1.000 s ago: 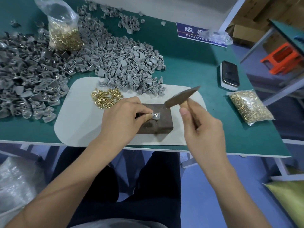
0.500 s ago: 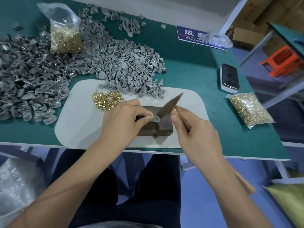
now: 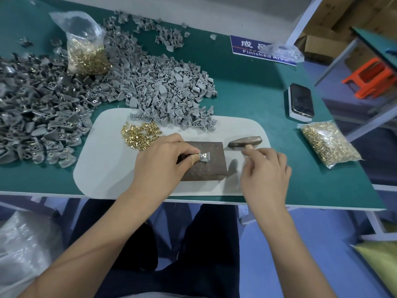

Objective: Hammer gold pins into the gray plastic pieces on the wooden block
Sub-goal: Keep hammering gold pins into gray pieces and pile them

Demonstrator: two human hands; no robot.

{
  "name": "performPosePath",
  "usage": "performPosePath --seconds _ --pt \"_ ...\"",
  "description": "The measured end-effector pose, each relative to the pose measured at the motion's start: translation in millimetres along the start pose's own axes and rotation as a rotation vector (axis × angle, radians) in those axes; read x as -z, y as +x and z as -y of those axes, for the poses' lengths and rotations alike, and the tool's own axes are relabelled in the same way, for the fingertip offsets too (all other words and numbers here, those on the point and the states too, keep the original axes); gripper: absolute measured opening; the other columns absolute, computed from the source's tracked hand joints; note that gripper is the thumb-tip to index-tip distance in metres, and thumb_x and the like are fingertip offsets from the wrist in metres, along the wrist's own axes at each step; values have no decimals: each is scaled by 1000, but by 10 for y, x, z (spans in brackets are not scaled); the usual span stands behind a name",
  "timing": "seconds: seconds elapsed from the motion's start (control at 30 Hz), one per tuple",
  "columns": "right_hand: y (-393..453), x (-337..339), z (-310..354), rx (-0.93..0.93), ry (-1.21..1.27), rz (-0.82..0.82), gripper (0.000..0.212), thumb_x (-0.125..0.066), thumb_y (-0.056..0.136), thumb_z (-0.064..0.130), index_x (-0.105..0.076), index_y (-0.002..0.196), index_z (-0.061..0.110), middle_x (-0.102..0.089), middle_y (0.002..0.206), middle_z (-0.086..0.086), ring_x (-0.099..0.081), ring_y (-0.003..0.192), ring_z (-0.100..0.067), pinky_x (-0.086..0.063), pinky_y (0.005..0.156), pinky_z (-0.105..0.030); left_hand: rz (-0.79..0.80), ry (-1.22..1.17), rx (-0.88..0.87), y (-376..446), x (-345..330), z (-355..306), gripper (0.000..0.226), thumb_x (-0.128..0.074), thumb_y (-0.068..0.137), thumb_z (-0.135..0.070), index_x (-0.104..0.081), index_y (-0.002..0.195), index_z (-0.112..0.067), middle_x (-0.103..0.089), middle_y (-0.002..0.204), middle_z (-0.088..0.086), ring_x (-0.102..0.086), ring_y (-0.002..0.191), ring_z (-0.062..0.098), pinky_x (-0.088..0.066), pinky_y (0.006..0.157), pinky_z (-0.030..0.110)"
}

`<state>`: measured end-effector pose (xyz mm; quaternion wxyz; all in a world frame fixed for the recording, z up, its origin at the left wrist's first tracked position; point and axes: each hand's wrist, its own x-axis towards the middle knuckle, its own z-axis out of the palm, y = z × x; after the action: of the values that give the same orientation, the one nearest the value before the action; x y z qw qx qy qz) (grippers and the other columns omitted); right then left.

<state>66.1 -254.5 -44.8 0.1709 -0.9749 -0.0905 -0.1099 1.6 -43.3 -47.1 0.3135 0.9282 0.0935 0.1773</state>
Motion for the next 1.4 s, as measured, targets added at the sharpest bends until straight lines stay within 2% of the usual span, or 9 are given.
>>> performPosePath --seconds 0.1,0.2,0.4,0.67,0.83,0.93,1.07,1.23,1.4 --pt "7 44 113 119 436 -32 22 -62 97 12 -75 113 21 -66 111 2 -56 112 -22 -46 98 -37 3 -1 4 0 1 -2 8 -71 87 -50 -75 93 -46 -58 84 -22 -45 81 0 -35 59 24" --pt "-25 54 326 262 544 22 14 -69 96 18 -75 109 20 -68 105 7 -59 107 -14 -47 95 -30 -3 12 2 -3 6 -14 8 -72 87 -48 -75 94 -46 -57 83 -21 -45 79 0 -38 61 27" --pt "-12 -55 478 273 446 113 6 -74 91 24 -78 96 25 -64 93 10 -57 100 -17 -47 85 -33 8 34 -14 -2 22 -15 8 -70 88 -48 -73 95 -48 -56 83 -16 -48 81 3 -40 60 28" --pt "-77 -104 496 237 445 50 6 -70 92 21 -70 89 26 -63 91 13 -54 96 -18 -45 82 -36 -18 35 -39 -14 13 -20 8 -72 87 -48 -73 94 -45 -58 84 -18 -48 84 5 -42 60 29" --pt "-58 -107 672 367 304 -25 5 -67 93 22 -69 91 26 -64 95 12 -53 96 -22 -41 83 -43 -105 75 -51 -124 87 32 7 -68 88 -41 -70 94 -38 -56 93 -20 -48 95 6 -33 55 19" --pt "-8 -172 967 467 360 44 5 -69 93 25 -70 92 29 -64 95 13 -52 97 -21 -42 85 -43 -185 55 37 -245 267 267 9 -69 85 -38 -67 94 -39 -54 98 -22 -50 100 3 -35 59 23" --pt "-67 -388 1527 590 371 212 4 -67 94 27 -69 94 30 -65 94 13 -55 94 -18 -43 84 -44 -260 93 174 -463 589 675 11 -73 84 -35 -69 93 -40 -57 94 -21 -53 95 6 -41 62 27" --pt "-314 -685 2132 686 392 388 5 -64 96 32 -69 94 33 -60 91 10 -55 90 -14 -42 70 -33 -328 142 329 -899 891 1117 10 -76 84 -31 -72 93 -31 -61 95 -13 -59 96 16 -50 64 34" --pt "-532 -917 2409 715 346 441 8 -62 95 36 -69 98 34 -61 93 10 -57 96 -14 -50 78 -39 -329 154 410 -1146 1012 1385 13 -78 86 -28 -75 97 -22 -63 91 -7 -61 90 22 -53 70 43"
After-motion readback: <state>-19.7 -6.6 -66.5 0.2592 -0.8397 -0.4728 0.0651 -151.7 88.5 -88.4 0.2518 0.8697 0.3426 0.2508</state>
